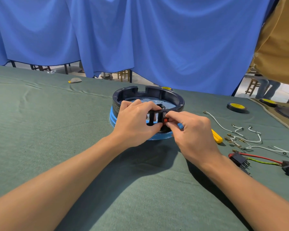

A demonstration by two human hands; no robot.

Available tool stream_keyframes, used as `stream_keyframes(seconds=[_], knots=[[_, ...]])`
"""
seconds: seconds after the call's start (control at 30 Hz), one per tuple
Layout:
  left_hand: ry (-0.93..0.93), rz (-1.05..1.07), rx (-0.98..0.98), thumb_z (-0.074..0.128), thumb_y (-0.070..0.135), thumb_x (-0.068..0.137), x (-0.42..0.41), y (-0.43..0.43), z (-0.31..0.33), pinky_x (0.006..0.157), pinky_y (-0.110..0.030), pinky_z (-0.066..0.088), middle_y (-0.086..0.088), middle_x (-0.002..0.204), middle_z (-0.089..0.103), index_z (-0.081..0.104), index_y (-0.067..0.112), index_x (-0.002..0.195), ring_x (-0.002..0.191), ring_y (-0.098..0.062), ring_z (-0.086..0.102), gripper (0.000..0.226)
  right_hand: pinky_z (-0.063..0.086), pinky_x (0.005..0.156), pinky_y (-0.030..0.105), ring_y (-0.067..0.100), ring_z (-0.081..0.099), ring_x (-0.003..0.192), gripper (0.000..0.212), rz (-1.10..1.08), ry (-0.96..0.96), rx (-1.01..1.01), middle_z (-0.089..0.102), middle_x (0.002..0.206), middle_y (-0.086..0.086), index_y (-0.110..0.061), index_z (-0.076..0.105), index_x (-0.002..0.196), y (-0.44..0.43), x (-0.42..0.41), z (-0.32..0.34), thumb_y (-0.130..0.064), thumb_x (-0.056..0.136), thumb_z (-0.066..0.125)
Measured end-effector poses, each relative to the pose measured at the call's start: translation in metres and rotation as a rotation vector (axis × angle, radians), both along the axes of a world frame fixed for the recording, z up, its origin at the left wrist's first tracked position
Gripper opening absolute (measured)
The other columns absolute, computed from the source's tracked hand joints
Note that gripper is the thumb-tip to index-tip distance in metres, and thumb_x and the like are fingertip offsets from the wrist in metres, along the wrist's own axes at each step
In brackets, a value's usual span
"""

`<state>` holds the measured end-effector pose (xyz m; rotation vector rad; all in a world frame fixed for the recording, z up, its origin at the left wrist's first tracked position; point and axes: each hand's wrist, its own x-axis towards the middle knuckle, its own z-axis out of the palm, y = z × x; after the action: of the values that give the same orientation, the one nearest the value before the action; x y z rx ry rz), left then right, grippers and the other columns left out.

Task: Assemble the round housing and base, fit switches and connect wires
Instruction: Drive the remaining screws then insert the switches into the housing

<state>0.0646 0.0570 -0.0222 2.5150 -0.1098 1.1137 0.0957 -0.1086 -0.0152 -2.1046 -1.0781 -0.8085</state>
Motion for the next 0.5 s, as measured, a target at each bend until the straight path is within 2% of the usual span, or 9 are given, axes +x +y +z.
stream_keyframes(seconds=[0.13,0.27,0.37,0.5], knots=[[-0.002,-0.009,0.013,0.076,0.037,0.081,-0.0015,-0.0013,0.0,0.092,-0.031,0.026,0.016,0.087,0.052,0.068,0.022,0.115,0.087,-0.008,0.047,0.038,0.048,0.063,0.033,0.016,0.058,0.069,0.004,0.009,-0.02,0.013,0.069,0.078,0.004,-0.007,0.071,0.086,-0.0005,-0.0025,-0.0004,-0.006,0.086,0.067],[0.0,-0.009,0.022,0.075,0.038,0.082,-0.0025,-0.003,0.0011,0.09,-0.031,0.026,0.022,0.082,0.046,0.068,0.021,0.115,0.085,-0.009,0.047,0.038,0.054,0.067,0.042,0.027,0.066,0.076,0.012,-0.004,-0.054,0.032,0.071,0.084,0.012,-0.001,0.074,0.096,0.0035,-0.0022,-0.0031,-0.003,0.085,0.069],[-0.012,-0.012,0.021,0.075,0.038,0.081,-0.0036,-0.0048,0.0009,0.086,-0.028,0.023,0.022,0.081,0.043,0.069,0.02,0.114,0.083,-0.007,0.043,0.038,0.052,0.065,0.045,0.031,0.063,0.073,0.009,-0.013,-0.067,-0.019,0.068,0.081,0.015,0.002,0.072,0.09,0.0049,-0.0007,-0.0017,-0.002,0.088,0.064],[-0.034,0.003,0.028,0.075,0.038,0.08,-0.0053,-0.0076,0.002,0.083,-0.028,0.022,0.017,0.083,0.05,0.07,0.018,0.112,0.087,-0.013,0.052,0.038,0.051,0.064,0.043,0.031,0.061,0.071,0.008,-0.04,-0.114,-0.094,0.066,0.078,0.013,0.0,0.07,0.088,0.0075,0.0027,0.0028,-0.003,0.088,0.063]])
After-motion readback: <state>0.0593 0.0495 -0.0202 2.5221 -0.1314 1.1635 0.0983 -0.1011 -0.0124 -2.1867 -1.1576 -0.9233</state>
